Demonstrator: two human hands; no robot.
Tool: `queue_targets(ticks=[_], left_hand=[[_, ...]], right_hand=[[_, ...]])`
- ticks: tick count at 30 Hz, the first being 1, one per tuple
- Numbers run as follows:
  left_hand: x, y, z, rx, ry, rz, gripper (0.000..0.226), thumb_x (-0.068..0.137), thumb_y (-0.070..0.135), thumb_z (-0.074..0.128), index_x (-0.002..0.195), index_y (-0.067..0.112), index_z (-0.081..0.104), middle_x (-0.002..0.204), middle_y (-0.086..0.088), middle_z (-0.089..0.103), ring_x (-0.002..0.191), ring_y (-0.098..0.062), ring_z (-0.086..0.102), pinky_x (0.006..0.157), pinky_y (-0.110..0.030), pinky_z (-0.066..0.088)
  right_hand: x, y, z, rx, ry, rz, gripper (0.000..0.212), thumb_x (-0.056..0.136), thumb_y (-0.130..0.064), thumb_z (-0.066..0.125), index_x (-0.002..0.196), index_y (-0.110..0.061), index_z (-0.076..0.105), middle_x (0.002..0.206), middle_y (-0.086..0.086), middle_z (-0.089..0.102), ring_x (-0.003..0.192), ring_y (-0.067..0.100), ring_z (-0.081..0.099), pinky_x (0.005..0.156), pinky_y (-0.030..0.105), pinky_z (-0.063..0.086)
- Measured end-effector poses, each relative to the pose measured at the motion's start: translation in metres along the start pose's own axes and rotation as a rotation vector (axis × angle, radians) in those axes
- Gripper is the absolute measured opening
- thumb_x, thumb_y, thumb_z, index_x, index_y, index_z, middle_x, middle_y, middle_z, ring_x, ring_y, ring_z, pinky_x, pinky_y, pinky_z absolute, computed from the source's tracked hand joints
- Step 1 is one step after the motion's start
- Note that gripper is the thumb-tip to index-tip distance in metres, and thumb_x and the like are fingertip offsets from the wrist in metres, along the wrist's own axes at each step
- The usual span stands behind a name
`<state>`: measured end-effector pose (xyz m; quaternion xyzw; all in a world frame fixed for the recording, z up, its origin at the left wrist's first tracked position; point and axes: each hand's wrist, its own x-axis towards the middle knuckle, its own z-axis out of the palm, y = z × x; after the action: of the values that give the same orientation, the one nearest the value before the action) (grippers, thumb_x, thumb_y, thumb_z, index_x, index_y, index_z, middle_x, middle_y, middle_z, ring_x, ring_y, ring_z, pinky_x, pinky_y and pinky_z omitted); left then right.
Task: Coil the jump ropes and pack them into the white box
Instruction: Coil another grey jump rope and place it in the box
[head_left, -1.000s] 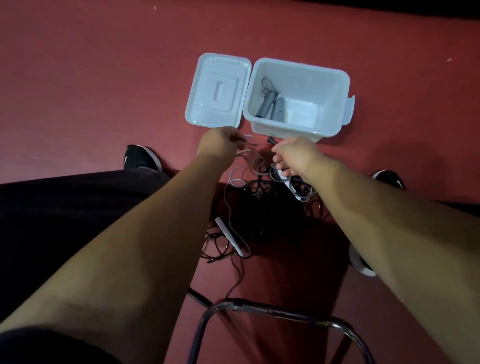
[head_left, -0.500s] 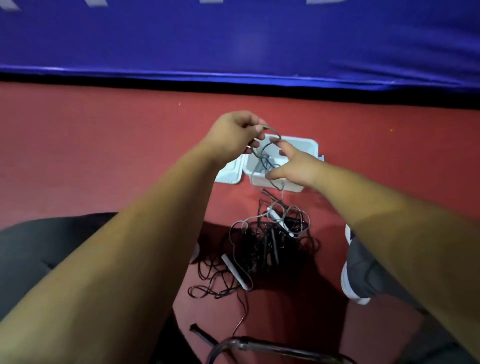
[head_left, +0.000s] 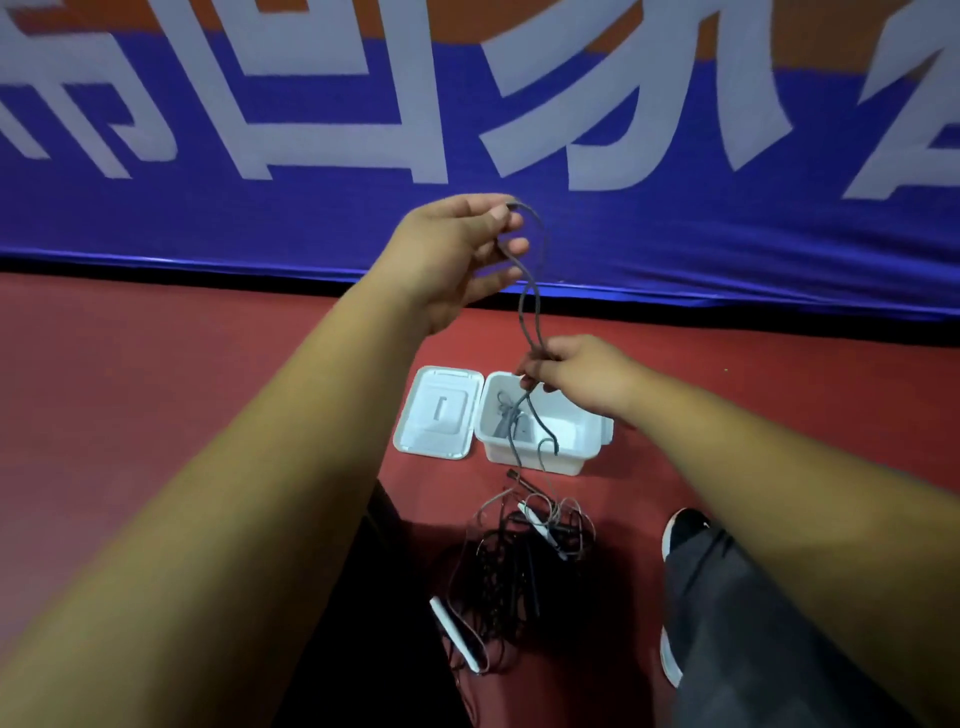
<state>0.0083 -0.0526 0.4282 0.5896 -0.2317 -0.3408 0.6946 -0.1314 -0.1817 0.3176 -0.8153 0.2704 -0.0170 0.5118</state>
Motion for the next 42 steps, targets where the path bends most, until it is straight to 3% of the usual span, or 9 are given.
queue_targets(ticks=[4,9,13,17,22,26,32,38,42], left_hand=[[0.008,-0.005,-0.015,-0.190,0.185,-0.037,0.018,0.104,0.010,0.063,0.120,0.006,0.070,0.098,-0.005,0.074,0.079,-0.013,0.074,0.083,-0.036,0.064],[0.011,-0.061,-0.045,0.107,0.252,-0.131,0.019,0.106,0.021,0.063,0.119,0.008,0.069,0.101,-0.006,0.073,0.081,-0.017,0.071,0.079,-0.038,0.065],[0.017,-0.077,-0.041,0.246,0.122,-0.457,0.043,0.109,0.049,0.050,0.118,0.008,0.059,0.108,-0.006,0.079,0.091,-0.025,0.080,0.078,-0.043,0.066],[0.029,-0.089,-0.026,0.386,-0.021,-0.427,0.035,0.107,0.017,0.051,0.140,0.008,0.054,0.115,-0.003,0.079,0.100,-0.022,0.076,0.099,-0.047,0.058],[0.033,-0.110,-0.005,0.674,-0.560,-0.314,0.065,0.095,0.009,0.067,0.152,0.035,0.050,0.151,0.019,0.054,0.141,-0.001,0.047,0.121,-0.029,0.034],[0.041,-0.127,0.005,0.924,-0.622,-0.263,0.037,0.099,0.036,0.070,0.135,0.044,0.066,0.128,0.025,0.065,0.127,0.000,0.055,0.118,-0.030,0.036],[0.051,-0.133,0.012,0.973,-0.627,-0.229,0.017,0.105,0.029,0.062,0.109,0.028,0.078,0.109,0.017,0.078,0.110,-0.005,0.071,0.108,-0.034,0.050],[0.049,-0.120,0.025,0.660,-0.456,-0.290,0.020,0.111,0.017,0.050,0.102,0.009,0.066,0.103,-0.009,0.081,0.088,-0.017,0.076,0.082,-0.030,0.058],[0.053,-0.114,0.027,0.554,-0.311,-0.240,0.021,0.111,0.020,0.051,0.100,0.007,0.065,0.102,-0.012,0.080,0.093,-0.027,0.079,0.083,-0.038,0.063]], right_hand=[[-0.008,-0.019,-0.013,0.204,0.069,0.095,0.017,0.107,-0.015,0.058,0.099,-0.013,0.073,0.092,0.006,0.079,0.073,0.018,0.069,0.063,0.023,0.054],[-0.018,-0.021,-0.023,0.445,0.179,0.207,0.019,0.100,-0.010,0.068,0.111,0.005,0.071,0.091,0.020,0.080,0.066,0.024,0.078,0.061,0.033,0.065],[-0.010,-0.025,-0.026,0.491,0.240,0.211,0.021,0.102,-0.008,0.066,0.114,0.008,0.070,0.088,0.022,0.079,0.063,0.024,0.078,0.057,0.033,0.064],[0.006,-0.030,-0.032,0.613,0.282,0.210,0.025,0.102,-0.006,0.066,0.121,0.010,0.066,0.094,0.024,0.079,0.064,0.024,0.079,0.057,0.031,0.065],[0.030,-0.031,-0.041,0.789,0.315,0.179,0.031,0.102,-0.003,0.065,0.127,0.014,0.062,0.094,0.025,0.077,0.073,0.026,0.081,0.057,0.028,0.062],[0.043,-0.027,-0.046,0.948,0.343,0.160,0.022,0.103,-0.002,0.062,0.121,0.011,0.064,0.091,0.021,0.075,0.076,0.023,0.081,0.059,0.027,0.062],[0.054,-0.016,-0.058,1.066,0.416,0.150,0.009,0.107,-0.003,0.058,0.105,0.004,0.063,0.075,0.017,0.076,0.073,0.021,0.081,0.060,0.027,0.062],[0.058,0.004,-0.062,0.634,0.403,0.432,0.034,0.110,-0.032,0.058,0.140,-0.015,0.053,0.132,0.013,0.052,0.078,0.028,0.078,0.073,0.043,0.066],[0.044,0.013,-0.048,0.176,0.086,0.602,0.021,0.108,-0.015,0.045,0.124,-0.008,0.056,0.121,0.015,0.059,0.101,0.038,0.073,0.099,0.054,0.060]])
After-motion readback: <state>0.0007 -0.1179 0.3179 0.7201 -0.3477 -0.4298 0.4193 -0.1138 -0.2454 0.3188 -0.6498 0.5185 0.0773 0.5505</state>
